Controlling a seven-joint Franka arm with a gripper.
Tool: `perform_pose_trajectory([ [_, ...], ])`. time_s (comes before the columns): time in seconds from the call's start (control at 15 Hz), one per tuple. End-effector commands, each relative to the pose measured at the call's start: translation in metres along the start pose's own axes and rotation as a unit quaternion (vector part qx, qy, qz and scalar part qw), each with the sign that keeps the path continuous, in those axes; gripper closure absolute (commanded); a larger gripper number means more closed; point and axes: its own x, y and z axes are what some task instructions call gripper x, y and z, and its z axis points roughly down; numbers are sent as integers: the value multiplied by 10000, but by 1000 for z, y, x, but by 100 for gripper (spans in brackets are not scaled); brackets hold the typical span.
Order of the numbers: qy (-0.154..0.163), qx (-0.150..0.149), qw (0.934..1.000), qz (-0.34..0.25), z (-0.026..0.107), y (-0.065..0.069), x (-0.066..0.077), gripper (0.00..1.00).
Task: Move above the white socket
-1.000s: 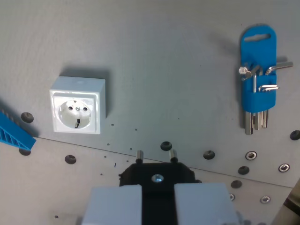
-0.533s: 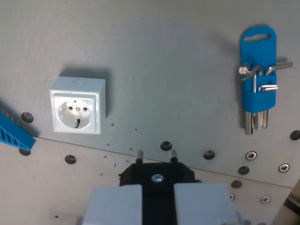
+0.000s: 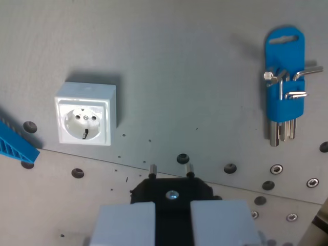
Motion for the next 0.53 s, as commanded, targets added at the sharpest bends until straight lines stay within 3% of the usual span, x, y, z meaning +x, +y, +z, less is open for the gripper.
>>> perform_pose_trajectory([
  [0.07, 180, -45, 9998, 60, 7, -4, -3, 100],
  [0.53, 371, -94, 9992, 146, 26, -14, -9, 100],
])
